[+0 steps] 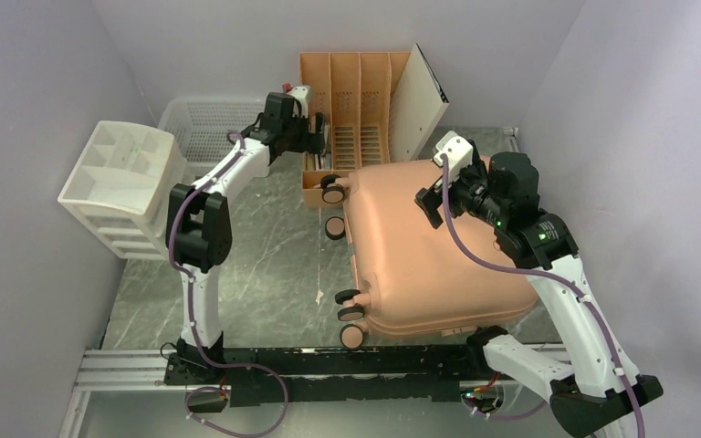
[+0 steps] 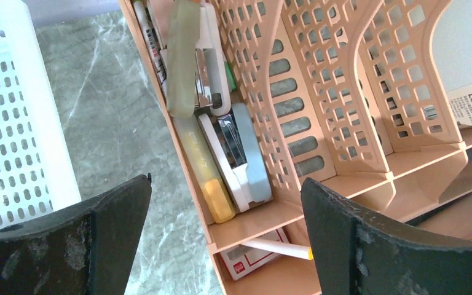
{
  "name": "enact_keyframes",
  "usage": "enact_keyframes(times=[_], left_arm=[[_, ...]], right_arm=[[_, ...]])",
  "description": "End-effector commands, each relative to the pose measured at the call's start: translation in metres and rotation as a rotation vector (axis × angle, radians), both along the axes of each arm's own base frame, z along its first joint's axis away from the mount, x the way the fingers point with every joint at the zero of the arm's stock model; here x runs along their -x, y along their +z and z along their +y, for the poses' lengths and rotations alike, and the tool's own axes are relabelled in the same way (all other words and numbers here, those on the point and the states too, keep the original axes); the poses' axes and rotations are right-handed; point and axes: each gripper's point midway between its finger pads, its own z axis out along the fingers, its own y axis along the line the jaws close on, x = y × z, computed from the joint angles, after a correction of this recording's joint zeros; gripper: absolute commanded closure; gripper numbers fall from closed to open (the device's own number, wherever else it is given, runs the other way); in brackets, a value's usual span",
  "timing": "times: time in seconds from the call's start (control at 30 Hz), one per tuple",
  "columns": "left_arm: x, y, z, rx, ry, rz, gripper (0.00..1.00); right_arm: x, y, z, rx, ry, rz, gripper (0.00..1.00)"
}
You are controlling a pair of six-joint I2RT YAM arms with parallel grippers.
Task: Open, take out, and arrange the luggage
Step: Move the distractor to the center of the board.
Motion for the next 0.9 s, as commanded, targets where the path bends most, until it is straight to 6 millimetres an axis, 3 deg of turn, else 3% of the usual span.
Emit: enact_keyframes(times=[0.0,0.23,0.4,0.53,0.67,0.87], left_arm=[[-0.014,0.0,-0.003,-0.004,-0.008,-0.032,0.03],[-0.03,-0.036,-0.009,-0.033,-0.006,0.006,0.03],[-0.034,-0.056,-0.031,0.023,-0.076,0.058,0.03],[-0.022,-0.056,-0.08,0.204,-0.273,0.081,0.03],[-0.008,-0.052,-0.13,0.277,-0.414,0.076,0.03],[0.013,-0.049,-0.199,0.358,-0.555,0.057,0.03]], right_arm=[[-0.002,0.019,-0.004,-0.009,-0.018,-0.061,0.0],[-0.003,0.019,-0.009,-0.014,-0.034,-0.057,0.0],[-0.005,0.022,-0.008,-0.013,-0.033,-0.054,0.0],[-0.01,0.024,-0.01,-0.006,-0.052,-0.054,0.0],[-0.022,0.029,-0.018,-0.009,-0.118,-0.07,0.0],[-0.055,0.036,-0.057,-0.012,-0.388,-0.133,0.0]])
